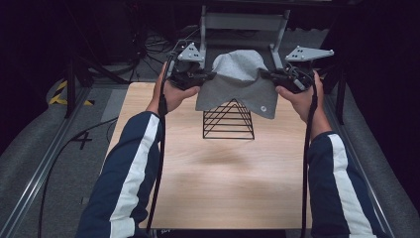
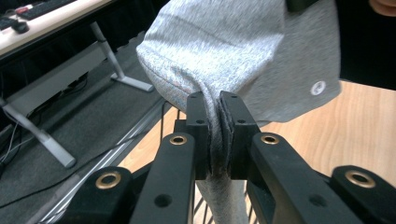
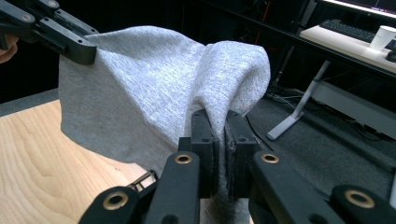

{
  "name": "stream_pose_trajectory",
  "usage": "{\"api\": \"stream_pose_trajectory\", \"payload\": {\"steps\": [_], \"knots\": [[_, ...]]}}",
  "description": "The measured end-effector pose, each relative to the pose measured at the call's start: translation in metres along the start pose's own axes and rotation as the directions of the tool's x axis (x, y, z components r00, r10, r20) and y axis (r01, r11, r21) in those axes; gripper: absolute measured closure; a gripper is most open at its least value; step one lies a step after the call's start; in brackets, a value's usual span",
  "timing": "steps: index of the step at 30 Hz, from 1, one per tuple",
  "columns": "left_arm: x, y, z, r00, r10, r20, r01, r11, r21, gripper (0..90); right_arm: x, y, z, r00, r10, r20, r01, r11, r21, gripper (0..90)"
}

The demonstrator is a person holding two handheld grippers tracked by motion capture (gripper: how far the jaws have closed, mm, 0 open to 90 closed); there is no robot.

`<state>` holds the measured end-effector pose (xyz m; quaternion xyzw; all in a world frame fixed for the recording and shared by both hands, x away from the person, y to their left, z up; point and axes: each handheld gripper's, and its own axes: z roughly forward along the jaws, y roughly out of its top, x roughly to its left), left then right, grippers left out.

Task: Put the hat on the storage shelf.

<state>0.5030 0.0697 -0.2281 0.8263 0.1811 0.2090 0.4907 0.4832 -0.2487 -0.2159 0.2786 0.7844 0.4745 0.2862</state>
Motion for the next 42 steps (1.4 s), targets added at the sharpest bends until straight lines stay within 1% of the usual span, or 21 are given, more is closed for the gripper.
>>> {"api": "stream_pose_trajectory", "payload": {"steps": [1, 2, 3, 6, 8, 11, 13, 16, 17, 19, 21, 23, 25, 26, 29, 31, 34, 35, 37, 39, 42], "knots": [[-0.003, 0.000, -0.003, 0.9999, 0.006, 0.008, -0.006, 1.0000, 0.002, 83.3, 0.002, 0.000, -0.001, 1.0000, -0.005, -0.005, 0.005, 1.0000, 0.002, 84.8], [-0.003, 0.000, -0.003, 0.9999, 0.006, 0.008, -0.006, 1.0000, 0.002, 83.3, 0.002, -0.001, -0.002, 0.9999, -0.010, -0.004, 0.010, 1.0000, 0.000, 84.8], [-0.004, -0.001, -0.005, 0.9999, 0.009, 0.009, -0.009, 0.9999, -0.008, 83.3, 0.004, -0.001, -0.003, 0.9999, -0.012, -0.011, 0.012, 0.9999, -0.003, 84.8], [-0.006, -0.002, -0.009, 0.9998, 0.011, 0.017, -0.011, 0.9998, -0.015, 83.3, 0.005, -0.002, -0.005, 0.9998, -0.015, -0.015, 0.015, 0.9999, -0.008, 84.8], [-0.007, -0.004, -0.011, 0.9997, 0.021, 0.016, -0.020, 0.9995, -0.023, 83.2, 0.007, -0.002, -0.007, 0.9997, -0.020, -0.017, 0.019, 0.9997, -0.012, 84.8], [-0.009, -0.008, -0.012, 0.9995, 0.019, 0.024, -0.019, 0.9997, -0.017, 83.2, 0.011, -0.004, -0.008, 0.9995, -0.028, -0.015, 0.028, 0.9995, -0.011, 84.8], [-0.009, -0.010, -0.012, 0.9996, 0.018, 0.024, -0.017, 0.9997, -0.017, 83.2, 0.011, -0.005, -0.007, 0.9994, -0.030, -0.018, 0.030, 0.9995, -0.011, 84.8], [-0.009, -0.015, -0.009, 0.9997, 0.015, 0.019, -0.015, 0.9999, 0.000, 83.2, 0.013, -0.009, -0.005, 0.9992, -0.035, -0.022, 0.035, 0.9994, -0.005, 84.8], [-0.009, -0.017, -0.007, 0.9997, 0.011, 0.020, -0.011, 0.9999, -0.007, 83.2, 0.014, -0.010, -0.004, 0.9992, -0.035, -0.021, 0.035, 0.9994, 0.001, 84.8], [-0.008, -0.020, -0.005, 0.9995, 0.005, 0.031, -0.005, 1.0000, 0.000, 83.2, 0.014, -0.013, -0.002, 0.9992, -0.034, -0.020, 0.034, 0.9994, 0.007, 84.8], [-0.008, -0.022, -0.004, 0.9996, 0.005, 0.027, -0.005, 1.0000, -0.002, 83.2, 0.013, -0.015, -0.001, 0.9993, -0.032, -0.019, 0.033, 0.9994, 0.008, 84.8], [-0.007, -0.022, -0.006, 0.9995, -0.004, 0.031, 0.004, 0.9999, -0.017, 83.2, 0.011, -0.015, -0.002, 0.9993, -0.033, -0.017, 0.033, 0.9994, 0.008, 84.8], [-0.007, -0.020, -0.010, 0.9992, 0.004, 0.039, -0.003, 0.9996, -0.029, 83.2, 0.010, -0.015, -0.006, 0.9994, -0.030, -0.020, 0.030, 0.9995, -0.003, 84.8], [-0.009, -0.019, -0.011, 0.9993, 0.011, 0.035, -0.010, 0.9997, -0.024, 83.2, 0.011, -0.014, -0.007, 0.9994, -0.027, -0.023, 0.027, 0.9996, -0.006, 84.8], [-0.012, -0.019, -0.014, 0.9989, 0.019, 0.043, -0.018, 0.9995, -0.026, 83.2, 0.013, -0.013, -0.011, 0.9989, -0.039, -0.026, 0.039, 0.9992, 0.001, 84.7], [-0.014, -0.021, -0.017, 0.9986, 0.015, 0.052, -0.013, 0.9992, -0.039, 83.2, 0.016, -0.013, -0.013, 0.9985, -0.049, -0.025, 0.049, 0.9988, 0.001, 84.7], [-0.017, -0.022, -0.018, 0.9983, 0.022, 0.055, -0.020, 0.9992, -0.033, 83.2, 0.018, -0.013, -0.017, 0.9984, -0.050, -0.026, 0.051, 0.9987, 0.001, 84.7], [-0.019, -0.022, -0.018, 0.9981, 0.016, 0.059, -0.014, 0.9994, -0.033, 83.2, 0.019, -0.013, -0.017, 0.9983, -0.052, -0.026, 0.052, 0.9986, 0.001, 84.7], [-0.020, -0.023, -0.018, 0.9978, 0.025, 0.061, -0.023, 0.9991, -0.035, 83.2, 0.020, -0.013, -0.017, 0.9980, -0.057, -0.025, 0.057, 0.9983, 0.005, 84.7], [-0.021, -0.024, -0.017, 0.9975, 0.025, 0.067, -0.023, 0.9993, -0.030, 83.2, 0.021, -0.014, -0.016, 0.9978, -0.062, -0.024, 0.063, 0.9980, 0.009, 84.7], [-0.022, -0.025, -0.017, 0.9974, 0.032, 0.064, -0.030, 0.9991, -0.030, 83.2, 0.022, -0.014, -0.016, 0.9977, -0.063, -0.025, 0.063, 0.9980, 0.009, 84.7]]}}
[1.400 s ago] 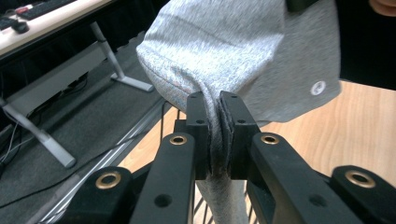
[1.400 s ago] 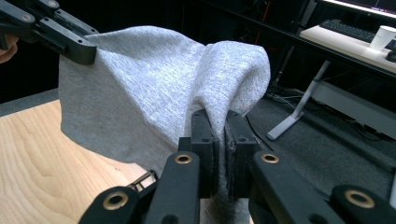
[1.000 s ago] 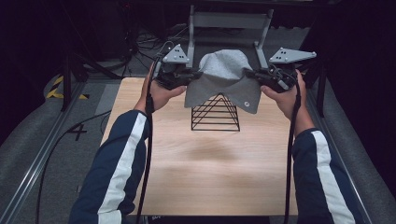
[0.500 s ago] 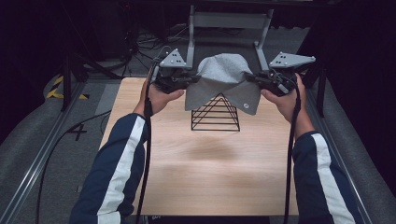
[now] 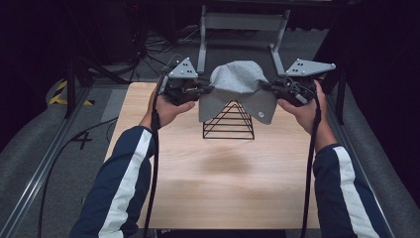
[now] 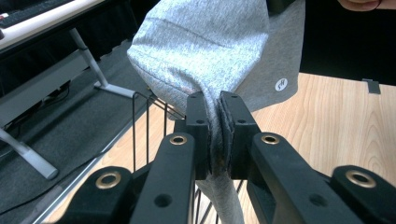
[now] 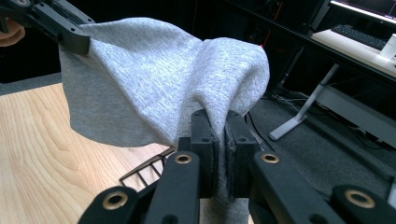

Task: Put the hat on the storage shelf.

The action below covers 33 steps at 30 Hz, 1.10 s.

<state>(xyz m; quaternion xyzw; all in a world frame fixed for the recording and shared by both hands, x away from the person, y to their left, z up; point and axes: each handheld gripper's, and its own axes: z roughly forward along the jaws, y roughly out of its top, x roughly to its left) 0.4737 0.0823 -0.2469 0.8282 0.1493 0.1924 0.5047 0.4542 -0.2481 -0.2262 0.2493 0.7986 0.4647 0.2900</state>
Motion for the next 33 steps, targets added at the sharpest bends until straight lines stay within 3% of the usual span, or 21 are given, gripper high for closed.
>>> {"api": "stream_pose_trajectory", "payload": {"steps": [3, 6, 13, 18, 26, 31, 33], "knots": [[0.002, -0.002, -0.001, 1.0000, -0.006, -0.003, 0.006, 1.0000, -0.001, 83.1, 0.000, -0.001, 0.000, 1.0000, -0.002, -0.002, 0.002, 1.0000, 0.001, 84.7], [0.002, -0.004, 0.004, 0.9997, 0.011, -0.022, -0.010, 0.9992, 0.038, 83.1, 0.001, -0.003, 0.003, 1.0000, -0.009, 0.002, 0.009, 0.9998, 0.016, 84.6], [0.009, -0.018, 0.019, 0.9990, -0.027, -0.037, 0.029, 0.9974, 0.066, 83.0, 0.002, -0.012, 0.017, 1.0000, -0.007, 0.000, 0.007, 0.9989, 0.047, 84.6], [0.015, -0.034, 0.034, 0.9972, -0.066, -0.035, 0.069, 0.9930, 0.095, 83.0, 0.001, -0.025, 0.031, 1.0000, 0.007, -0.006, -0.006, 0.9971, 0.076, 84.7], [0.013, -0.054, 0.054, 0.9967, -0.077, -0.026, 0.080, 0.9870, 0.139, 83.0, -0.001, -0.049, 0.050, 0.9997, 0.020, -0.010, -0.019, 0.9910, 0.132, 84.7], [0.010, -0.067, 0.063, 0.9938, -0.110, -0.018, 0.111, 0.9833, 0.144, 83.1, 0.001, -0.064, 0.059, 0.9989, 0.042, -0.022, -0.038, 0.9879, 0.150, 84.7], [0.009, -0.071, 0.066, 0.9948, -0.101, -0.012, 0.102, 0.9803, 0.169, 83.1, 0.003, -0.071, 0.063, 0.9984, 0.049, -0.027, -0.044, 0.9861, 0.160, 84.7]]}}
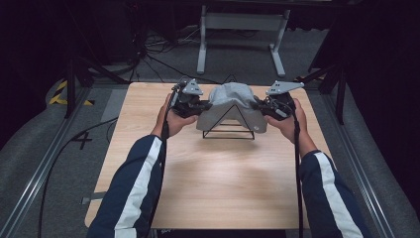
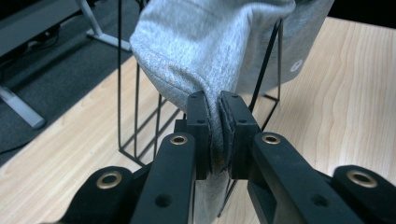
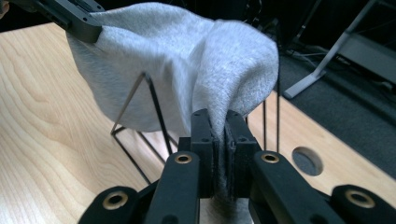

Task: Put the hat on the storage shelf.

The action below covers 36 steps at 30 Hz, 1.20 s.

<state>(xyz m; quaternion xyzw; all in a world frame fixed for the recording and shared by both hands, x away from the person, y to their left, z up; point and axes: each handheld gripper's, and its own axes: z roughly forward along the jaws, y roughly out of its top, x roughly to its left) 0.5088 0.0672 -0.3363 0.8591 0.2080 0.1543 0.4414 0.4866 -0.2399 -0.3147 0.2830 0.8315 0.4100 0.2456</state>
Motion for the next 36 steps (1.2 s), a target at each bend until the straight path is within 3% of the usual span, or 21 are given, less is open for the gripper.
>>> {"api": "stream_pose_trajectory", "payload": {"steps": [8, 10, 14, 18, 21, 23, 24, 25, 30, 33, 35, 36], "knots": [[-0.003, -0.012, 0.014, 0.9999, -0.012, -0.001, 0.012, 0.9998, 0.015, 83.1, 0.004, -0.018, 0.018, 0.9997, 0.021, -0.016, -0.020, 0.9994, 0.030, 84.8], [-0.005, -0.012, 0.014, 0.9999, -0.015, 0.002, 0.015, 0.9999, -0.002, 83.0, 0.005, -0.019, 0.020, 0.9995, 0.025, -0.019, -0.025, 0.9994, 0.024, 84.8], [-0.006, -0.010, 0.006, 0.9999, -0.005, -0.011, 0.005, 0.9996, -0.030, 82.6, 0.004, -0.019, 0.013, 0.9993, 0.033, -0.019, -0.033, 0.9995, -0.003, 84.8], [-0.008, -0.008, -0.007, 1.0000, 0.003, -0.007, -0.003, 0.9972, -0.074, 82.8, 0.007, -0.017, 0.000, 0.9998, 0.009, -0.019, -0.010, 0.9990, -0.044, 84.8], [-0.009, -0.009, -0.008, 0.9988, 0.035, -0.035, -0.036, 0.9984, -0.043, 82.6, 0.009, -0.016, -0.004, 0.9999, -0.009, -0.009, 0.008, 0.9990, -0.044, 84.5], [-0.009, -0.010, -0.002, 0.9979, 0.003, -0.065, -0.006, 0.9991, -0.043, 78.8, 0.009, -0.018, -0.001, 1.0000, -0.008, 0.005, 0.008, 0.9993, -0.038, 82.3], [-0.008, -0.013, 0.001, 0.9988, -0.010, -0.048, 0.008, 0.9990, -0.045, 75.1, 0.009, -0.019, 0.002, 0.9999, 0.005, 0.015, -0.005, 0.9995, -0.030, 80.4], [-0.008, -0.016, 0.004, 0.9986, -0.004, -0.054, 0.002, 0.9992, -0.041, 72.9, 0.009, -0.021, 0.005, 0.9997, 0.008, 0.022, -0.008, 0.9996, -0.027, 78.0], [-0.006, -0.028, 0.013, 0.9968, -0.063, -0.048, 0.062, 0.9976, -0.032, 55.1, 0.006, -0.034, 0.011, 0.9984, 0.048, 0.030, -0.048, 0.9987, -0.020, 66.7], [-0.006, -0.040, 0.021, 0.9946, -0.103, -0.016, 0.102, 0.9945, -0.020, 49.9, 0.002, -0.047, 0.012, 0.9951, 0.099, 0.004, -0.099, 0.9947, -0.030, 62.9], [-0.006, -0.046, 0.025, 0.9954, -0.093, -0.024, 0.093, 0.9956, 0.005, 48.1, 0.001, -0.055, 0.014, 0.9924, 0.122, -0.017, -0.122, 0.9923, -0.021, 56.6], [-0.007, -0.050, 0.027, 0.9935, -0.113, -0.008, 0.113, 0.9936, 0.002, 47.4, 0.002, -0.060, 0.016, 0.9914, 0.128, -0.028, -0.128, 0.9918, -0.006, 54.5]]}}
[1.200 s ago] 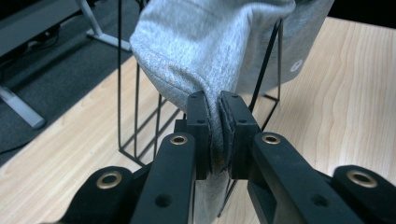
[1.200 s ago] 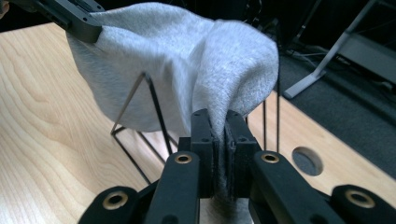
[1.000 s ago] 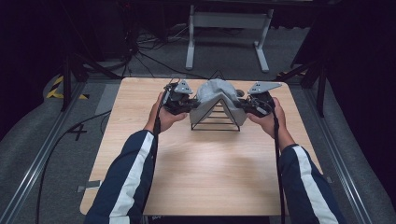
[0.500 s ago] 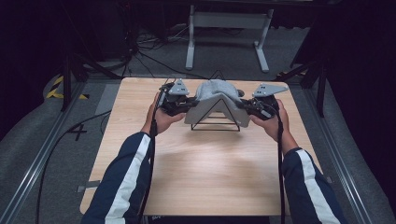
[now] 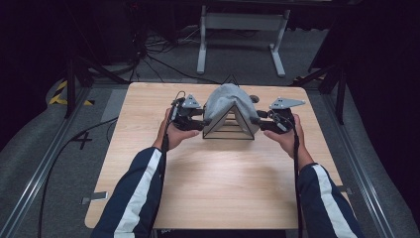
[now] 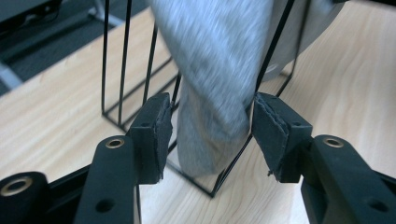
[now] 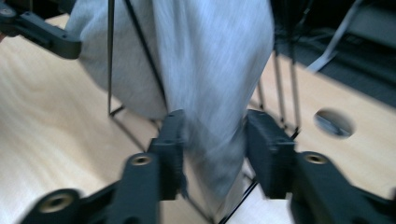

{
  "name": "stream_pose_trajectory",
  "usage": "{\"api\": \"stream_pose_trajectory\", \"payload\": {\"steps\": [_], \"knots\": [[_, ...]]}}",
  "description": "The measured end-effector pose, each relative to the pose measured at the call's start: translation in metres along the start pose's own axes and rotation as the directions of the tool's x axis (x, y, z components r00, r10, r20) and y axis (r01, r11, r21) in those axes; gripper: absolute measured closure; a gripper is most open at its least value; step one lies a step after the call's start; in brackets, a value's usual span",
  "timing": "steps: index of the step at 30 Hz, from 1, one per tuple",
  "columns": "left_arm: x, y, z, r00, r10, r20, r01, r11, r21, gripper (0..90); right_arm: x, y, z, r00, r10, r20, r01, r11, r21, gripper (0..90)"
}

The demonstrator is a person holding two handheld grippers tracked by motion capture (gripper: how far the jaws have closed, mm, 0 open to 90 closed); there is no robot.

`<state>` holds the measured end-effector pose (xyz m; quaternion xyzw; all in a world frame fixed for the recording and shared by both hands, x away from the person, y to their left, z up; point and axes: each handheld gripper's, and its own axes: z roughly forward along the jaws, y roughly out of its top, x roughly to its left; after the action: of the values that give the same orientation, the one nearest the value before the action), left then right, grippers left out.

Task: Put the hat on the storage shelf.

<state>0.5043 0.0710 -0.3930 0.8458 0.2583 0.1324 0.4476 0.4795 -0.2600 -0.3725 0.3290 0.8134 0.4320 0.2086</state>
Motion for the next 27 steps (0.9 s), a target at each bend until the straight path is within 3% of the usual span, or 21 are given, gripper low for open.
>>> {"api": "stream_pose_trajectory", "payload": {"steps": [6, 8, 9, 10, 11, 12, 14, 18, 20, 23, 26, 27], "knots": [[-0.001, -0.007, 0.009, 0.9999, -0.006, 0.009, 0.006, 0.9997, 0.023, 50.5, 0.000, -0.018, 0.002, 0.9997, 0.019, -0.018, -0.018, 0.9997, 0.019, 57.1], [0.002, -0.007, 0.011, 0.9999, -0.010, 0.011, 0.010, 0.9997, 0.022, 54.2, -0.003, -0.021, 0.005, 0.9998, 0.020, -0.007, -0.020, 0.9993, 0.031, 65.0], [0.002, -0.006, 0.012, 0.9997, -0.010, 0.021, 0.010, 0.9997, 0.021, 59.2, -0.004, -0.020, 0.007, 0.9998, 0.019, -0.011, -0.019, 0.9996, 0.023, 70.6], [0.001, -0.005, 0.013, 1.0000, 0.007, -0.004, -0.007, 0.9996, 0.028, 66.2, -0.004, -0.019, 0.007, 0.9999, 0.014, -0.010, -0.014, 0.9998, 0.017, 73.1], [0.001, -0.005, 0.015, 1.0000, 0.009, 0.001, -0.009, 0.9992, 0.039, 67.9, -0.004, -0.018, 0.008, 0.9996, 0.018, -0.021, -0.018, 0.9998, 0.005, 76.2], [0.001, -0.005, 0.016, 0.9996, 0.027, -0.003, -0.027, 0.9986, 0.046, 76.1, -0.004, -0.018, 0.008, 0.9997, 0.009, -0.024, -0.009, 0.9999, 0.005, 82.3], [0.001, -0.006, 0.018, 0.9991, 0.042, -0.011, -0.041, 0.9975, 0.057, 85.2, -0.003, -0.020, 0.010, 0.9999, -0.011, -0.006, 0.011, 0.9998, 0.018, 86.2], [0.003, -0.016, 0.027, 0.9976, 0.063, -0.028, -0.059, 0.9889, 0.136, 87.2, -0.008, -0.033, 0.020, 0.9997, -0.003, 0.025, 0.000, 0.9961, 0.088, 87.0], [0.007, -0.026, 0.033, 0.9969, 0.065, -0.046, -0.055, 0.9809, 0.186, 87.3, -0.010, -0.042, 0.027, 0.9981, -0.021, 0.059, 0.012, 0.9901, 0.140, 87.1], [0.013, -0.034, 0.037, 0.9992, 0.013, -0.037, -0.007, 0.9853, 0.171, 87.3, -0.018, -0.053, 0.037, 0.9977, 0.032, 0.060, -0.040, 0.9881, 0.148, 87.1], [0.011, -0.035, 0.042, 0.9982, 0.041, -0.044, -0.031, 0.9778, 0.207, 87.3, -0.015, -0.053, 0.041, 0.9973, 0.023, 0.070, -0.034, 0.9865, 0.160, 87.1], [0.011, -0.035, 0.043, 0.9985, 0.029, -0.046, -0.019, 0.9778, 0.209, 87.3, -0.014, -0.054, 0.042, 0.9970, 0.013, 0.076, -0.026, 0.9859, 0.165, 87.2]]}}
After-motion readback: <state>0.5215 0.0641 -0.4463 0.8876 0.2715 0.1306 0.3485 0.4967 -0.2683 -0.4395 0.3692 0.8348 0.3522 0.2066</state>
